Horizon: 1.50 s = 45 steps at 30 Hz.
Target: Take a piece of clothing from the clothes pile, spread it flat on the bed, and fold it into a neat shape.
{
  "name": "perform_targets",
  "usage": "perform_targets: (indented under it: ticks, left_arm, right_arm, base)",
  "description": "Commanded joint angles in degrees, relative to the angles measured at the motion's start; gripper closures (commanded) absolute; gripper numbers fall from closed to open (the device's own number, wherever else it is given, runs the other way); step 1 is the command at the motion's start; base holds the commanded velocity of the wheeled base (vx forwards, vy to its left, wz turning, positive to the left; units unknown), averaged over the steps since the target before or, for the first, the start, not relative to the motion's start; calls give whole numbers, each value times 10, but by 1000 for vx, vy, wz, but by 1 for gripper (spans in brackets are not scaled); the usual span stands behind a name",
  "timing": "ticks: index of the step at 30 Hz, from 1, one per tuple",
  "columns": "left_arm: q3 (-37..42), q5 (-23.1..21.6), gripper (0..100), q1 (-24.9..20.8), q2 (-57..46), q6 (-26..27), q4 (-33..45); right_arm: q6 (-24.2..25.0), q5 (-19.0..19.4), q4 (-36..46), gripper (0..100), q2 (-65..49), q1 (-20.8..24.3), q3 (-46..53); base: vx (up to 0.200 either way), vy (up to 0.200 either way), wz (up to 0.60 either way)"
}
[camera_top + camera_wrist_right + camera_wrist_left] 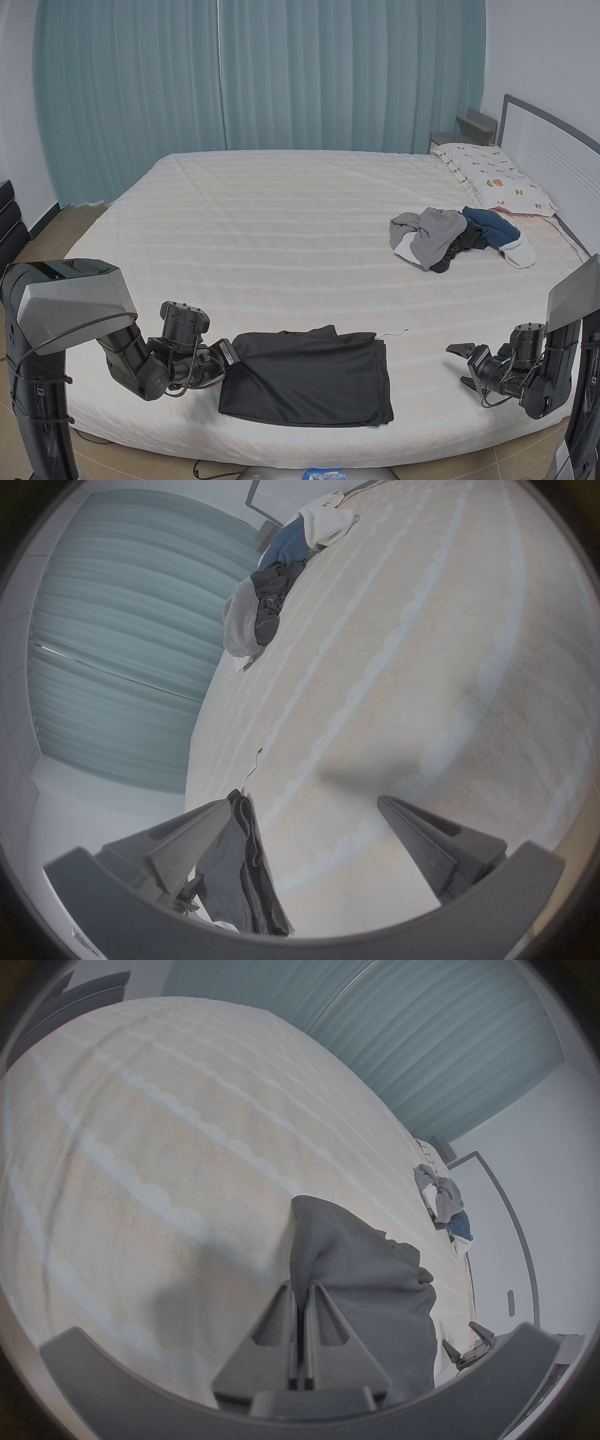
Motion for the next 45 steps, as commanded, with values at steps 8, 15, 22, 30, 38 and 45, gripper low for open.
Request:
perform_targets:
  ticks: [8, 15, 22, 30, 38, 45]
  left_arm:
    - [2, 1, 100, -1, -10, -7, 8]
    - [4, 0, 100, -3, -14, -13, 9]
    - [6, 2, 100, -5, -14, -14, 16]
    - [0, 13, 100, -12, -18, -14, 53]
    - [3, 25, 100, -23, -20, -14, 56]
    - [2, 39, 100, -33, -22, -13, 78]
  right_arm:
    - [0, 0, -8, 0, 1, 0, 0]
    - [0, 0, -8, 0, 1, 0, 0]
    - [0, 0, -8, 0, 1, 0, 0]
    - [0, -1, -8, 0, 1, 0, 0]
    - [0, -1, -8, 0, 1, 0, 0]
    - [0, -1, -8, 0, 1, 0, 0]
  base:
    - [0, 50, 0]
    - [0, 200, 0]
    - [0, 200, 0]
    - [0, 200, 0]
    - [0, 200, 0]
    - [0, 200, 0]
